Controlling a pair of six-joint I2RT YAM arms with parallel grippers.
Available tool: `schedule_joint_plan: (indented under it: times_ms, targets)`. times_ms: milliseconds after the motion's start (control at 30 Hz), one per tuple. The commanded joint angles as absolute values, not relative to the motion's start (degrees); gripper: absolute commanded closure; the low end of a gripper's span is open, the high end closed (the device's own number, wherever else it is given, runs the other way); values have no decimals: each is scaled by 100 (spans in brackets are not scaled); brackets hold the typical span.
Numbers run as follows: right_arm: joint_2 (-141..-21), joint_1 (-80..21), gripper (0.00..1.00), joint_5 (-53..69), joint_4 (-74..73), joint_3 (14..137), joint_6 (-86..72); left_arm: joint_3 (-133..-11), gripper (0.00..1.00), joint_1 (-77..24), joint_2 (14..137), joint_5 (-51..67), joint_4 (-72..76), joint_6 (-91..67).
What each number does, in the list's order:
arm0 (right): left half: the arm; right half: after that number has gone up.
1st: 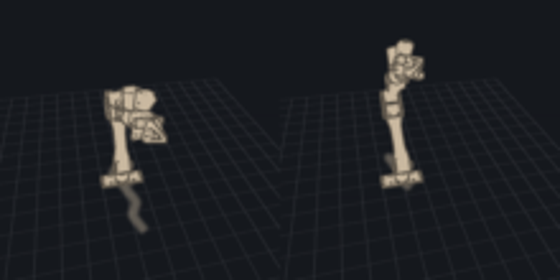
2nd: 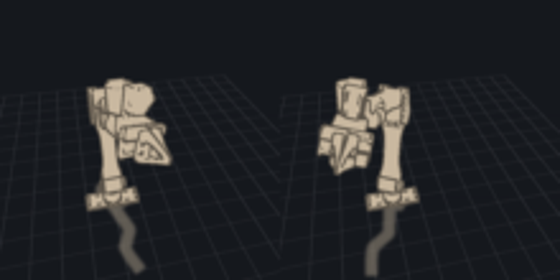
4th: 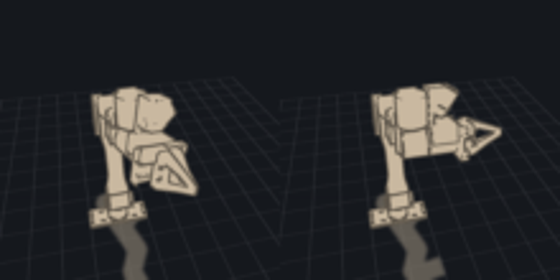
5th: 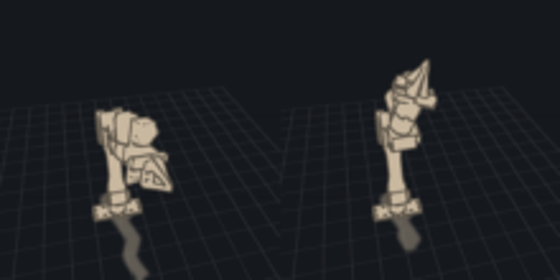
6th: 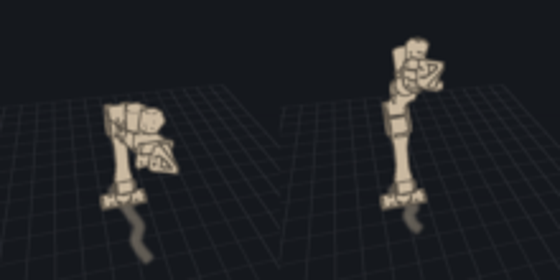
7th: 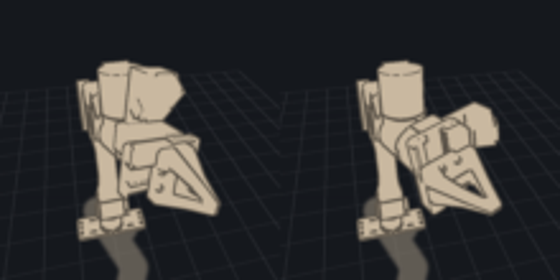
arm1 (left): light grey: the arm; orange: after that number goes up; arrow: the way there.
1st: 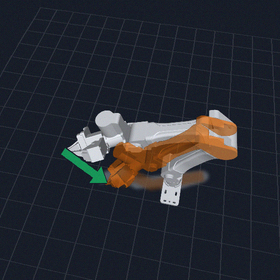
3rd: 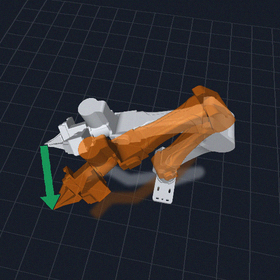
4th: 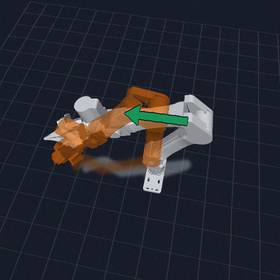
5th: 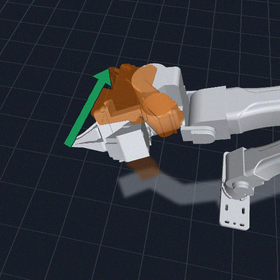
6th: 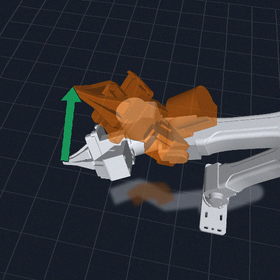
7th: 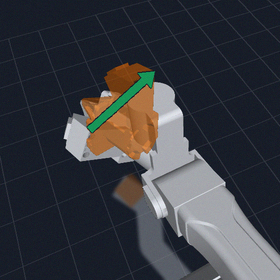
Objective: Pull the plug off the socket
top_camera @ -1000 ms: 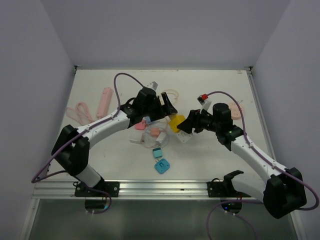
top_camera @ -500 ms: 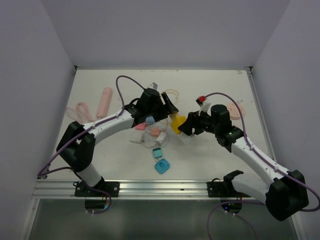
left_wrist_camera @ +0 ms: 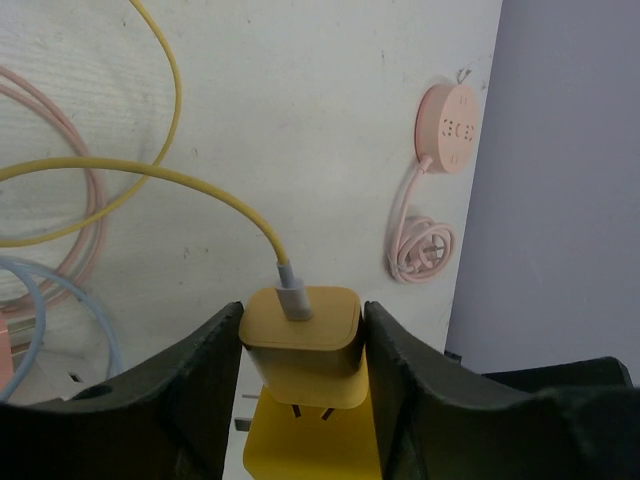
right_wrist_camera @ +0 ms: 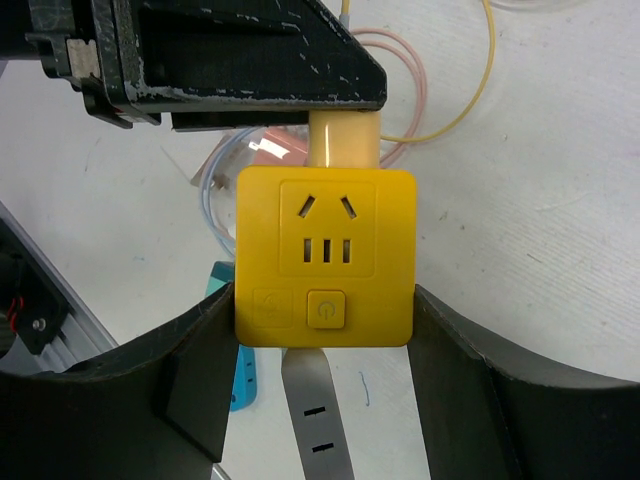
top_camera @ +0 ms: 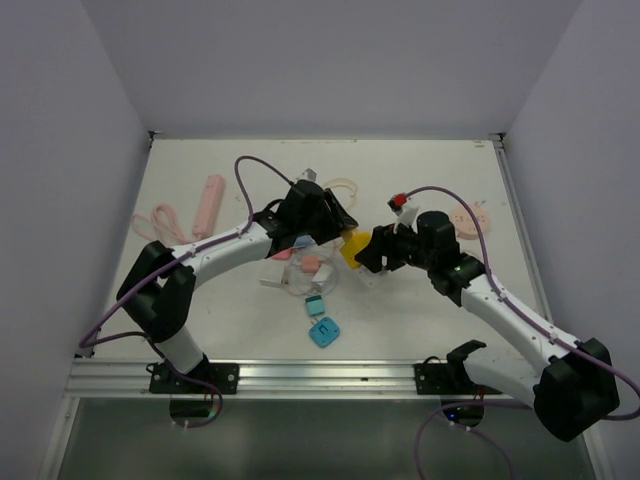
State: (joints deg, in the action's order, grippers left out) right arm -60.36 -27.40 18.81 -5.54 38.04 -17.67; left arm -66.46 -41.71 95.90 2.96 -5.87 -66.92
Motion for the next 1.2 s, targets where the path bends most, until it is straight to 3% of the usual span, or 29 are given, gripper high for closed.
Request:
schedule_joint_plan:
  times_ms: [0, 67, 133, 167, 267, 1167]
  targets:
    - [-5941, -2847, 100, 1723, -97, 4096, -1661, -6583, 51, -4228, 9607, 343, -246, -6917]
    - [-5941, -2891, 100, 1661, -114, 4087, -1644, -6574, 67, -4219, 9606, 317, -229, -6934]
    - [-5924, -2935, 100, 1635, -149, 4069, -1617, -6557, 76, -4219, 9598, 264, -194, -6978]
    - [-5906, -2953, 100, 1635, -202, 4069, -1608, -6539, 87, -4227, 9572, 220, -176, -6996]
    - [-5845, -2979, 100, 1626, -360, 4069, -1573, -6504, 100, -4193, 9545, 27, -97, -7049]
    - [-5010, -2997, 100, 1547, -1538, 3560, -1538, -7426, 100, -2619, 9966, -1415, 141, -6443]
